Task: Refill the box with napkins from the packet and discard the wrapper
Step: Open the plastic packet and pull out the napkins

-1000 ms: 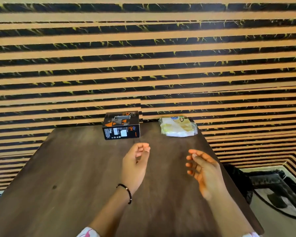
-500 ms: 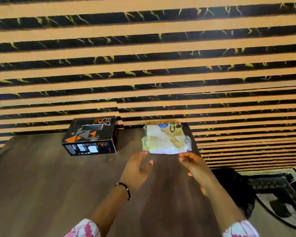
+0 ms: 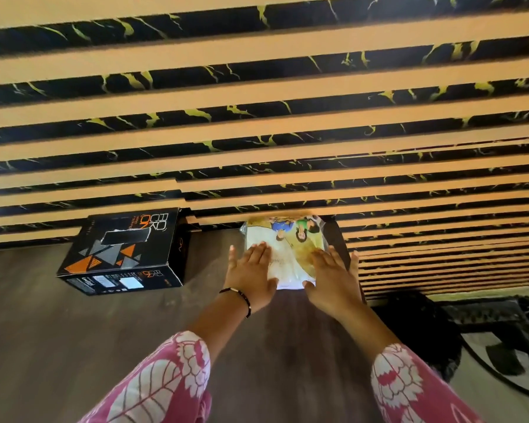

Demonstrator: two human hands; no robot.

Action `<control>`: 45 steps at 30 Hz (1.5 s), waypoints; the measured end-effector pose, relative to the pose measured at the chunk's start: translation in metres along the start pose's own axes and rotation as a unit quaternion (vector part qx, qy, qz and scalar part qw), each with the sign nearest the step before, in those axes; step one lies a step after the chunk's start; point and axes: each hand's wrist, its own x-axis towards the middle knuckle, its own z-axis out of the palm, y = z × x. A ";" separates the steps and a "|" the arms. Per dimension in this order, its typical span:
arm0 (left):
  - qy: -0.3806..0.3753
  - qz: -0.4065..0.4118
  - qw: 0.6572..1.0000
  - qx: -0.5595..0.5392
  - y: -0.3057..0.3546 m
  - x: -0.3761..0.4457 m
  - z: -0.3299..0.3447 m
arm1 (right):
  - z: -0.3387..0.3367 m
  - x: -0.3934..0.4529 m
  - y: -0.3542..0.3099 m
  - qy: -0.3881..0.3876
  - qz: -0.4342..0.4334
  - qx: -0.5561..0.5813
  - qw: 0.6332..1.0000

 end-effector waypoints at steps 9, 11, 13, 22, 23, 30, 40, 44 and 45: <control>-0.001 0.021 0.998 -0.057 -0.022 -0.092 0.020 | 0.009 -0.081 -0.023 0.007 -0.026 -0.011 1.000; 0.003 0.027 0.998 -0.065 -0.027 -0.123 0.029 | 0.016 -0.111 -0.033 0.017 -0.035 -0.025 0.999; 0.001 0.031 0.997 -0.073 -0.033 -0.157 0.039 | 0.024 -0.143 -0.046 0.012 -0.037 -0.021 0.999; -0.023 0.045 0.991 -0.122 -0.071 -0.284 0.070 | 0.043 -0.257 -0.117 0.001 0.037 0.036 0.999; -0.024 0.049 0.990 -0.128 -0.075 -0.291 0.071 | 0.043 -0.263 -0.123 0.007 0.045 0.038 0.998; -0.011 0.092 0.990 -0.106 -0.092 -0.310 0.074 | 0.044 -0.271 -0.164 0.037 0.044 0.066 0.996; 0.022 0.084 0.987 -0.133 -0.085 -0.310 0.073 | 0.044 -0.249 -0.174 -0.035 0.111 0.075 0.990; 0.059 0.086 0.983 -0.154 -0.088 -0.299 0.065 | 0.048 -0.242 -0.175 -0.032 0.121 0.061 0.990; 0.063 0.099 0.983 -0.143 -0.089 -0.295 0.063 | 0.049 -0.240 -0.176 -0.029 0.130 0.067 0.989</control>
